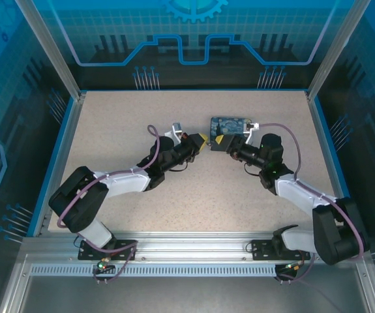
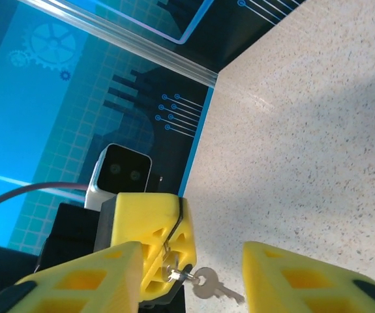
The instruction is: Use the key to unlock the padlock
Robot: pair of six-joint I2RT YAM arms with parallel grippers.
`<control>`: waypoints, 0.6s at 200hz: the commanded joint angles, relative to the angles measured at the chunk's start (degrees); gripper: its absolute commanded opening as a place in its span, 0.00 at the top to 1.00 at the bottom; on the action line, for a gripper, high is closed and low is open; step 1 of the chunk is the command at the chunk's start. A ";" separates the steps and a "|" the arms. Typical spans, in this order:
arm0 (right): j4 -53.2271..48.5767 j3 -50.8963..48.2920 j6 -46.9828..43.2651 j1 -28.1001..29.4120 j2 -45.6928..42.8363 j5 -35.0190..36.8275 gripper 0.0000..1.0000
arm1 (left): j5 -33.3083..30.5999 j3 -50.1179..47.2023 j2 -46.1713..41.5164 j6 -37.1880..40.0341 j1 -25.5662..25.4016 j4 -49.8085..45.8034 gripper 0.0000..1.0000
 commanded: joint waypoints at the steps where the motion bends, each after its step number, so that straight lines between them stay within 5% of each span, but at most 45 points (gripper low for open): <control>1: 3.26 2.30 1.72 1.24 2.20 -0.71 0.61 | -1.76 0.39 0.48 0.96 -0.49 2.63 1.00; 120: 4.95 3.43 2.00 4.89 4.93 -0.69 0.68 | -2.94 1.28 1.31 1.38 -0.79 2.71 1.00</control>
